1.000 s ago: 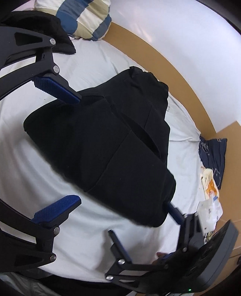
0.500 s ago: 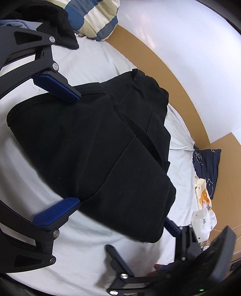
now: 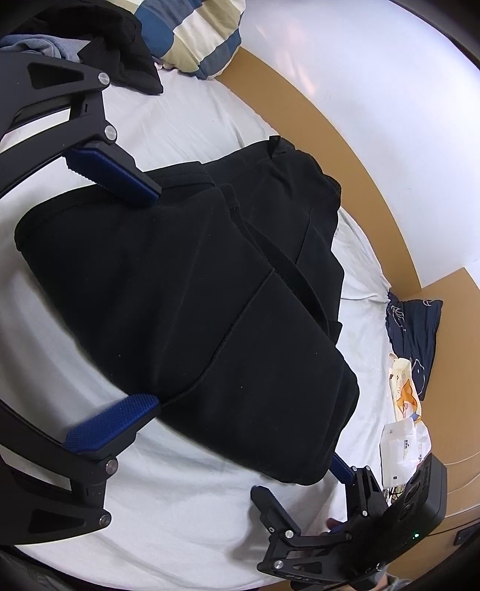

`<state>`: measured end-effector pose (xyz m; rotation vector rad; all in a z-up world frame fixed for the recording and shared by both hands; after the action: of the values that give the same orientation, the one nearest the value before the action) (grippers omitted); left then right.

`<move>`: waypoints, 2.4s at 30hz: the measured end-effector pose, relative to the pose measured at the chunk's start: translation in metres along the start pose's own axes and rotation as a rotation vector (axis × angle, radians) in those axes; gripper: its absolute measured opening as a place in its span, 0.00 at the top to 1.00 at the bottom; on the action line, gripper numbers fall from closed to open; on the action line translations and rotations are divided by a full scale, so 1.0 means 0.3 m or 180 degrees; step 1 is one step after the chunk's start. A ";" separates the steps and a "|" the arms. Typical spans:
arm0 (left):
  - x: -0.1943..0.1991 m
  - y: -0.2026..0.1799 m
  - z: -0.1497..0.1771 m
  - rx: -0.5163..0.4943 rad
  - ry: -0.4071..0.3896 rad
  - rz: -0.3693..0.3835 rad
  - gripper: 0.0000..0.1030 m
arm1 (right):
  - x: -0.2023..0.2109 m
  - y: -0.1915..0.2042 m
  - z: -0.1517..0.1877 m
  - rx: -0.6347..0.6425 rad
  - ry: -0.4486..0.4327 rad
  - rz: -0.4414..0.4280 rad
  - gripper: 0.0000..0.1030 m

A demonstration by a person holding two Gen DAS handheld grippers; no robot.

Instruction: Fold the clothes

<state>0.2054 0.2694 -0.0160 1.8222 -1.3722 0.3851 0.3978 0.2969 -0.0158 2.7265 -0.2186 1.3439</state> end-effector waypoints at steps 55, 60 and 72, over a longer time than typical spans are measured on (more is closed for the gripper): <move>-0.020 0.013 0.018 0.0248 0.0152 0.0350 0.00 | -0.063 -0.044 -0.091 -0.0255 -0.0004 0.0200 0.00; -0.020 0.010 0.018 0.0247 0.0150 0.0348 0.00 | -0.062 -0.047 -0.093 -0.0252 -0.0004 0.0198 0.00; -0.021 0.012 0.018 0.0258 0.0153 0.0362 0.00 | -0.060 -0.053 -0.095 -0.0248 -0.0004 0.0194 0.00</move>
<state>0.1988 0.2692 -0.0220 1.7929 -1.4493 0.5478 0.3675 0.3181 -0.0131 2.6771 -0.3492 1.3192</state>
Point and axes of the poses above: each gripper's, at about its wrist camera, not at the fingertips, and x roughly against the way its jaws point, y to its left, z to its underside, the point moved 7 cm from there along -x, roughly the way its jaws point, and after that the axes turned 2 degrees about -x, right-handed, at the moved point
